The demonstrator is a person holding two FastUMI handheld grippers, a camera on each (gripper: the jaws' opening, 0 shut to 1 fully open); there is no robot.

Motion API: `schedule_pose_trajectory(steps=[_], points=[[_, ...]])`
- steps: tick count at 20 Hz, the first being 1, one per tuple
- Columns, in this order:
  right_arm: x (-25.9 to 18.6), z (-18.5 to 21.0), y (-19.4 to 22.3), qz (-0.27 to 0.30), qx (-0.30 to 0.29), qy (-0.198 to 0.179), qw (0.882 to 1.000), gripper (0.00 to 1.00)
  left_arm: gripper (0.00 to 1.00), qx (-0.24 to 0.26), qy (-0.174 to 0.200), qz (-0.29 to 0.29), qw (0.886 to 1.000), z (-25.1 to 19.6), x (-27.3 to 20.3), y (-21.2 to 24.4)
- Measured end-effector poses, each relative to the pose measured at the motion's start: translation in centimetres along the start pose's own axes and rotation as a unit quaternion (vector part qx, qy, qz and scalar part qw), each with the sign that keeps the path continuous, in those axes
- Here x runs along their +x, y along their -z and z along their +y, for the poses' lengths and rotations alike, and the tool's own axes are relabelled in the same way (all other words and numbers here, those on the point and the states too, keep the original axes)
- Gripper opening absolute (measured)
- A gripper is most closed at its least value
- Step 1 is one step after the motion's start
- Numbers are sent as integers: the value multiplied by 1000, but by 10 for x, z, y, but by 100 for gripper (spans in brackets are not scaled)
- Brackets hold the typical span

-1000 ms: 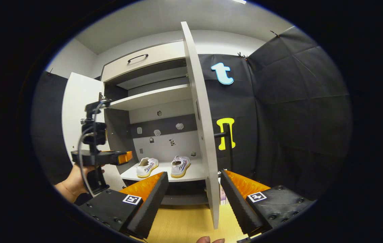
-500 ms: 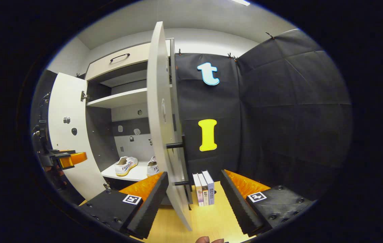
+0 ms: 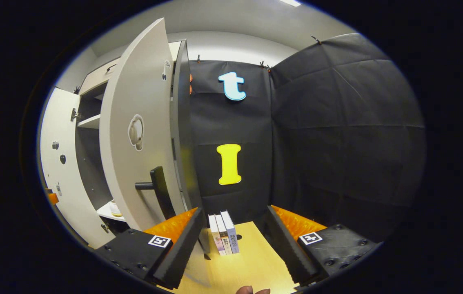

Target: Grab one shoe with the right hand and put it into the shoe cabinet, grab the other shoe with the left hand and put it into the shoe cabinet; then close the right door with the right hand and the left door with the left hand.

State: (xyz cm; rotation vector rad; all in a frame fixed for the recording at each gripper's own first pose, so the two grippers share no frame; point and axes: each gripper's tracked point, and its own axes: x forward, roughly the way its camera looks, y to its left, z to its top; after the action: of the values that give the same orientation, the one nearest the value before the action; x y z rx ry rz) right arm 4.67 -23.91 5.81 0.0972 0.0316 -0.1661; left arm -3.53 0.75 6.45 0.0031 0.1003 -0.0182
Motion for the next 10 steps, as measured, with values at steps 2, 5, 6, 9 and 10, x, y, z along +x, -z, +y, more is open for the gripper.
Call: schedule_pose_trajectory(steps=[2, 5, 6, 9, 10], points=[[7, 6, 3, 7, -1, -10, 1000, 98, 97, -7, -3, 0, 1000, 11, -10, -1], [7, 6, 3, 5, -8, -7, 1000, 96, 97, -9, -29, -2, 1000, 42, -26, 0], [7, 6, 4, 6, -5, -5, 1000, 100, 96, -7, -35, -1, 999, 52, -31, 1], [6, 10, 3, 3, -6, 6, 1000, 98, 97, 10, -52, -2, 999, 80, -43, 5], [5, 12, 3, 3, -7, 10, 1000, 98, 97, 14, -59, -2, 998, 89, -45, 6]])
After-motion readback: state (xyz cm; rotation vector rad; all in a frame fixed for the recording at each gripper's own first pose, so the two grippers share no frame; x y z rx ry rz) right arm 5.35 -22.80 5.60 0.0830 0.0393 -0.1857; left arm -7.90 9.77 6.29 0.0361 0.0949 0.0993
